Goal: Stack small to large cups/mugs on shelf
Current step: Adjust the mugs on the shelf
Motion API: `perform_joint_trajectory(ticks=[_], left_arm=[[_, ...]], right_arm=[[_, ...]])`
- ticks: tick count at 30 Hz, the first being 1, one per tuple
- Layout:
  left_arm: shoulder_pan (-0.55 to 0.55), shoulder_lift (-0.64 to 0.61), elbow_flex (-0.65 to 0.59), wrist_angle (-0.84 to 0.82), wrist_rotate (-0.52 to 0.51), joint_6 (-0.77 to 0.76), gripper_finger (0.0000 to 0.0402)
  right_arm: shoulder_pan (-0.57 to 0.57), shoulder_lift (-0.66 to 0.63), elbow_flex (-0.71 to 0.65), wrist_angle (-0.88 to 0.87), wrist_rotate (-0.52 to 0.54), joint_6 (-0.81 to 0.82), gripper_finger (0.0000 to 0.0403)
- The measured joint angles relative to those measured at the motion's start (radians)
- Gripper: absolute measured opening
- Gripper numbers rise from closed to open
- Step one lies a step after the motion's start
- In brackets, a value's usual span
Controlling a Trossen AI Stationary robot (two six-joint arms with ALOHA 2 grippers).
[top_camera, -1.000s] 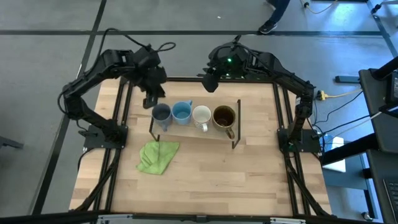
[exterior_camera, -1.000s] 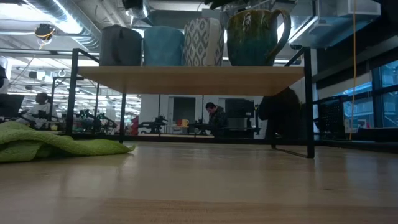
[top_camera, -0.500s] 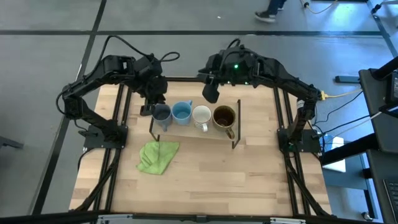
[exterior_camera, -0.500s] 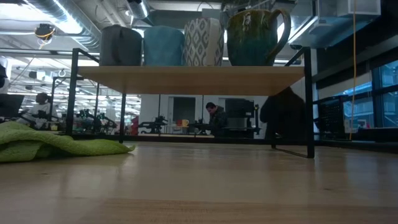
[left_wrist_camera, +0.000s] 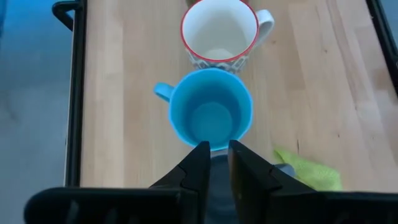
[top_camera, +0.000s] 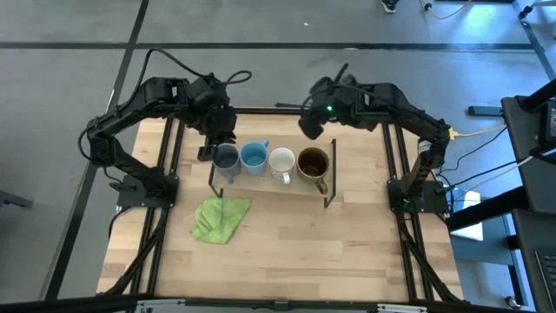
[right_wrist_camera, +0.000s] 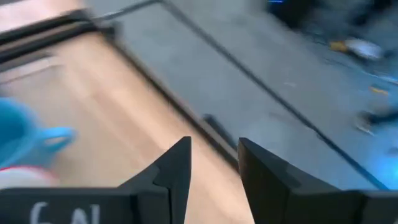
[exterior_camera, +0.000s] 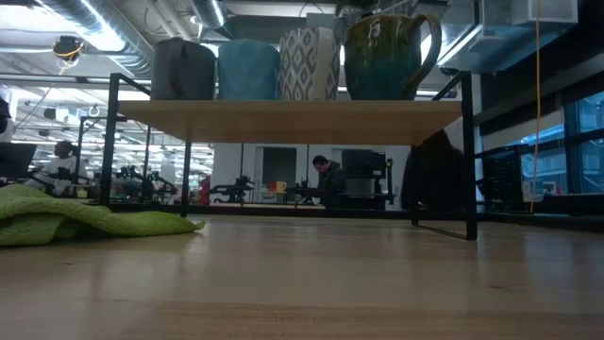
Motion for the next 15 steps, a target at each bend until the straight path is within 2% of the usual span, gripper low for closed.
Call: perform_joint_trajectory(ticks=[2, 5, 9, 12, 15], left_arm=[[0.0, 0.0, 0.0, 0.001, 0.0, 0.001, 0.005], [0.007, 0.0, 0.0, 0.007, -0.008, 0.003, 0.0049], [0.014, 0.0, 0.0, 0.008, -0.009, 0.003, 0.0053], [0.018, 0.0, 0.0, 0.008, -0.008, 0.002, 0.0054], [0.018, 0.0, 0.0, 0.008, -0.007, 0.003, 0.005]], right_arm=[[0.004, -0.013, -0.001, -0.071, 0.111, 0.094, 0.0132], [-0.004, -0.055, -0.015, -0.148, 0.116, 0.242, 0.012], [0.003, -0.131, -0.083, -0.14, 0.059, 0.341, 0.0087], [0.039, -0.204, -0.155, -0.143, -0.031, 0.391, 0.0054], [0.092, -0.275, -0.236, -0.148, -0.19, 0.457, 0.0022]])
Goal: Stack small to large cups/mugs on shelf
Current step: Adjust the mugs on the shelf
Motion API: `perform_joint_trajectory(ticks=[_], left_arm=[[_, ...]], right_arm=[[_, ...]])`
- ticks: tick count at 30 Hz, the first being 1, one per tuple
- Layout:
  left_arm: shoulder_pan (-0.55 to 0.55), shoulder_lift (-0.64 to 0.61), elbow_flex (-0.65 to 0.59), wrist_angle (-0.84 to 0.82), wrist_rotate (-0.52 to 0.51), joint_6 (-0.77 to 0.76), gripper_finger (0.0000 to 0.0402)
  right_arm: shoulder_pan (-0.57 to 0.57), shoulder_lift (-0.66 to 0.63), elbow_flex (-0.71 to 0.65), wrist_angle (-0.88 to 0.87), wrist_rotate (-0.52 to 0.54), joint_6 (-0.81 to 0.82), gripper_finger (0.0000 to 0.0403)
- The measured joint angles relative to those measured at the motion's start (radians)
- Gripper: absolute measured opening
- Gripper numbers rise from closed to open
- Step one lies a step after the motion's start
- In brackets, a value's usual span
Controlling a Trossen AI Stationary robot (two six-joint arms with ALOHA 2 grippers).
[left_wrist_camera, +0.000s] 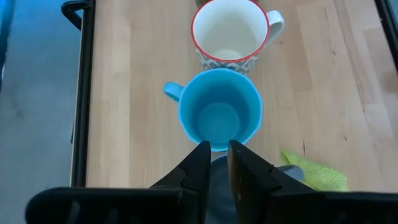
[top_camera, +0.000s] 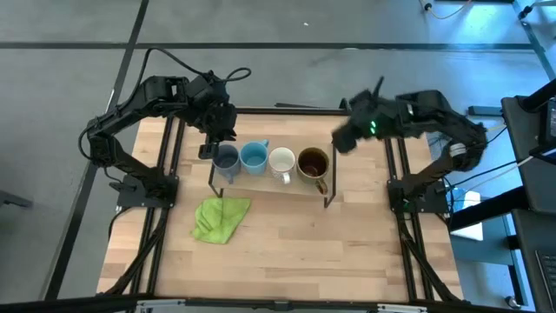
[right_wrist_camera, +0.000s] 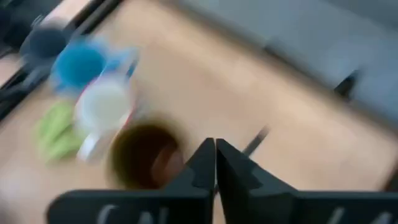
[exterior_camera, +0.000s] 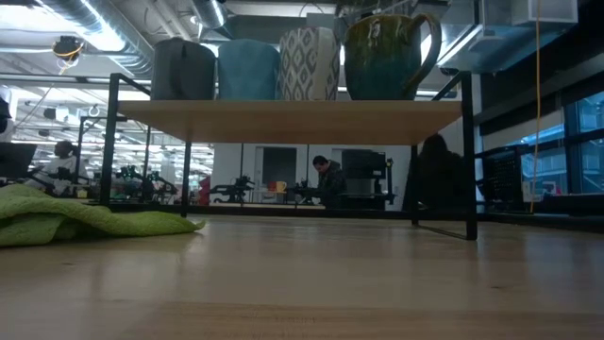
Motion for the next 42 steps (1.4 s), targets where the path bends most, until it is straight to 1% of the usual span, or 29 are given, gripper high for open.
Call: perform_joint_trajectory(ticks=[1, 3, 4, 6, 8, 10, 12, 14, 23, 29, 38, 42], left_arm=[[0.0, 0.0, 0.0, 0.0, 0.0, 0.005, 0.0049], [0.0, 0.0, 0.0, 0.0, 0.007, 0.021, 0.0047], [0.0, 0.0, 0.0, 0.0, 0.013, 0.026, 0.0047], [0.0, 0.0, 0.0, 0.0, 0.05, 0.034, 0.0047], [0.0, 0.0, 0.0, 0.0, 0.098, 0.037, 0.005], [-0.001, 0.0, 0.0, 0.0, 0.138, 0.041, 0.0051], [-0.001, 0.0, 0.0, 0.0, 0.149, 0.041, 0.0051], [0.0, 0.0, 0.0, 0.0, 0.148, 0.04, 0.0051], [0.0, 0.0, 0.0, 0.0, 0.149, 0.016, 0.0046], [0.0, 0.0, 0.0, 0.0, 0.149, 0.015, 0.0049], [0.0, 0.0, 0.0, -0.001, 0.134, 0.015, 0.0046], [0.0, 0.0, 0.0, 0.0, 0.134, 0.015, 0.0045]], right_arm=[[0.023, -0.019, -0.029, -0.004, -0.053, 0.038, 0.0012], [0.063, -0.07, -0.106, 0.006, -0.155, 0.134, 0.0006], [0.083, -0.097, -0.153, -0.002, -0.193, 0.176, 0.0007], [0.126, -0.143, -0.244, -0.001, -0.232, 0.283, 0.0011], [0.168, -0.182, -0.345, -0.006, -0.24, 0.369, 0.0011], [0.207, -0.207, -0.432, 0.01, -0.206, 0.452, 0.0007], [0.236, -0.23, -0.505, 0.064, -0.152, 0.511, 0.0004], [0.255, -0.244, -0.56, 0.131, -0.138, 0.557, 0.0005], [0.31, -0.243, -0.711, 0.308, -0.15, 0.609, 0.0004], [0.313, -0.241, -0.79, 0.444, -0.166, 0.609, 0.0004], [0.313, -0.242, -0.82, 0.523, -0.171, 0.608, 0.0004], [0.313, -0.242, -0.82, 0.533, -0.147, 0.605, 0.0004]])
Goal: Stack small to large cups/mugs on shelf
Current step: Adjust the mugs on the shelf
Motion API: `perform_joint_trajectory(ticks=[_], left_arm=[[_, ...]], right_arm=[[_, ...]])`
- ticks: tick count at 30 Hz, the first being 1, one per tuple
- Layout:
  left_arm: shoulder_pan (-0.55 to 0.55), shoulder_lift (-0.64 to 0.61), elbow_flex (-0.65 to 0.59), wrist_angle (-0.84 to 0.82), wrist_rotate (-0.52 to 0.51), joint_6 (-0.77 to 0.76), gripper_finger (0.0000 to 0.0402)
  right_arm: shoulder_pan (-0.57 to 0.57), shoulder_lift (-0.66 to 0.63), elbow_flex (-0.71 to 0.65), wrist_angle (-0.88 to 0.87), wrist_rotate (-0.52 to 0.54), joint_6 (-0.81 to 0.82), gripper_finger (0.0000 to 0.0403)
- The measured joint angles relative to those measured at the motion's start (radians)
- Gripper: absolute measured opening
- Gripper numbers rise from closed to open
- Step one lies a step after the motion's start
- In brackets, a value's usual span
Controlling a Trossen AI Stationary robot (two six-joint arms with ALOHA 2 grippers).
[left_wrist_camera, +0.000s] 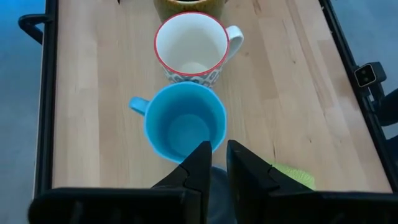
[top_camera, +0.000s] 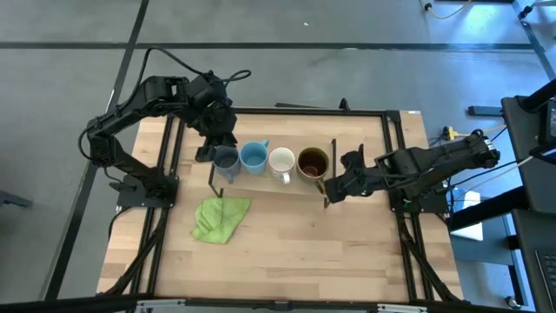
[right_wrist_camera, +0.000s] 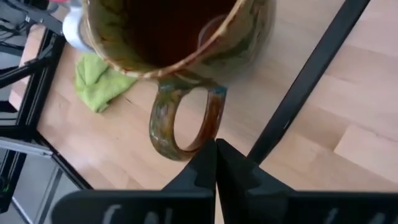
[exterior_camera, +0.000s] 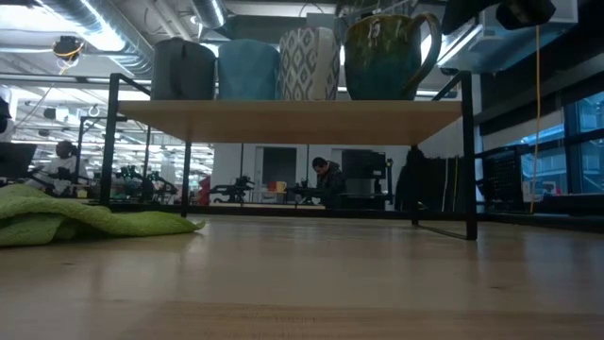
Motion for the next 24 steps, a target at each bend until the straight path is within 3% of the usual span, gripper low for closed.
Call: perform_joint_trajectory(ticks=[7, 13, 24], left_arm=[[-0.006, 0.0, 0.0, 0.052, 0.005, -0.001, 0.0045], [-0.021, 0.057, 0.0, 0.216, -0.053, -0.001, 0.0038], [-0.021, 0.271, 0.013, 0.465, 0.129, 0.023, 0.0002]], right_arm=[[-0.013, 0.0, 0.04, -0.128, 0.109, -0.048, 0.0013], [-0.025, 0.0, 0.074, -0.183, 0.125, -0.06, 0.0009], [-0.007, 0.0, 0.074, -0.156, 0.197, -0.065, 0.0023]])
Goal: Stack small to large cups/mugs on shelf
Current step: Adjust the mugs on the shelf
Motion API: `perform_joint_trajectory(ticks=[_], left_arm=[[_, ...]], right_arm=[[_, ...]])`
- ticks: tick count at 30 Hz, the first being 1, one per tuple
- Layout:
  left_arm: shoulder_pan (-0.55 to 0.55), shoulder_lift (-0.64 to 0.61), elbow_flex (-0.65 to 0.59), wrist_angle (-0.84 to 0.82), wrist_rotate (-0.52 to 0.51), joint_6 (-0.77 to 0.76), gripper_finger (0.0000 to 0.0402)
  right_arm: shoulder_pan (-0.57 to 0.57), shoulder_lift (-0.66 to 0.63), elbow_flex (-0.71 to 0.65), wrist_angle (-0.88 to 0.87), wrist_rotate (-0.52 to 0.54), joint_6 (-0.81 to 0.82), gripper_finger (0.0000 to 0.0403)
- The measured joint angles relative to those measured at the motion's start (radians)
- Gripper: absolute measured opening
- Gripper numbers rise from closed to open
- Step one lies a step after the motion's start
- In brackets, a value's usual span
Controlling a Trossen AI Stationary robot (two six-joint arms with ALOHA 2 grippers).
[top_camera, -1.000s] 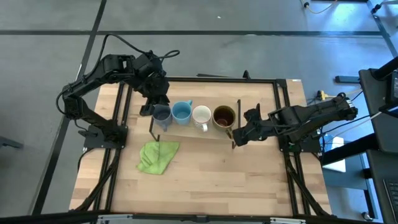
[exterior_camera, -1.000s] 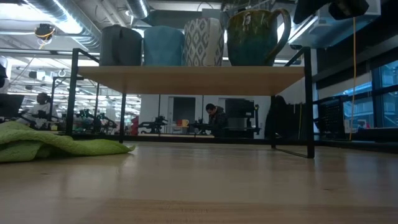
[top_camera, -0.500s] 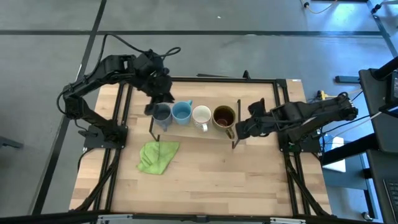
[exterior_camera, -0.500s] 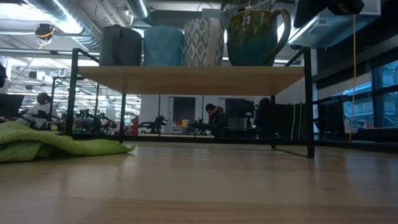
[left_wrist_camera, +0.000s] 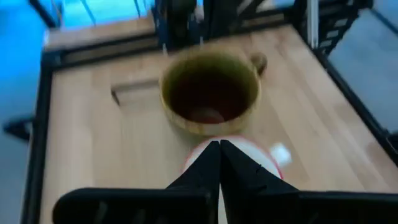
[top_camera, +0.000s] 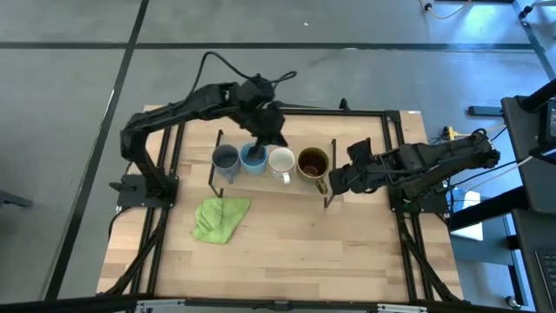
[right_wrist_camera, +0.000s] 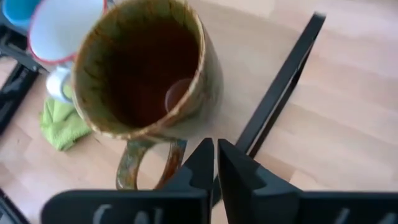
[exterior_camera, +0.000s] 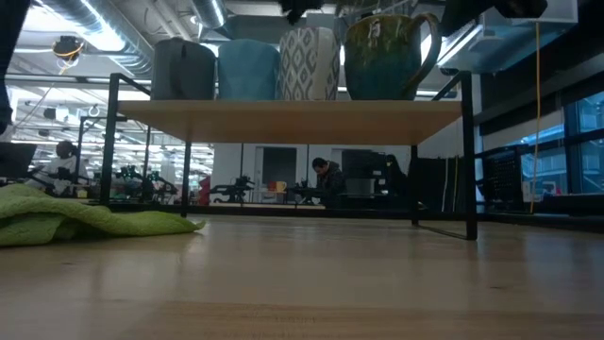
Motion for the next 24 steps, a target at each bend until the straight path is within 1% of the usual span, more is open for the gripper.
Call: perform_joint_trajectory(ticks=[4, 8, 11, 17, 24], left_arm=[[-0.006, 0.062, 0.097, 0.045, 0.009, 0.004, 0.0004], [-0.006, 0.142, 0.197, 0.051, 0.008, 0.007, 0.0005], [-0.006, 0.201, 0.239, 0.028, 0.007, 0.002, 0.0005], [-0.003, 0.262, 0.249, -0.037, 0.005, -0.024, 0.0003], [0.016, 0.267, 0.25, -0.057, -0.057, -0.043, 0.0003]], right_arm=[[0.001, 0.0, 0.0, 0.015, 0.049, -0.003, 0.0028], [0.0, 0.0, 0.0, 0.025, 0.064, -0.01, 0.0029], [0.0, 0.0, 0.0, 0.034, 0.068, -0.01, 0.0029], [0.0, 0.0, 0.0, 0.035, 0.068, -0.012, 0.0029], [0.0, 0.0, 0.0, 0.035, 0.075, -0.014, 0.0029]])
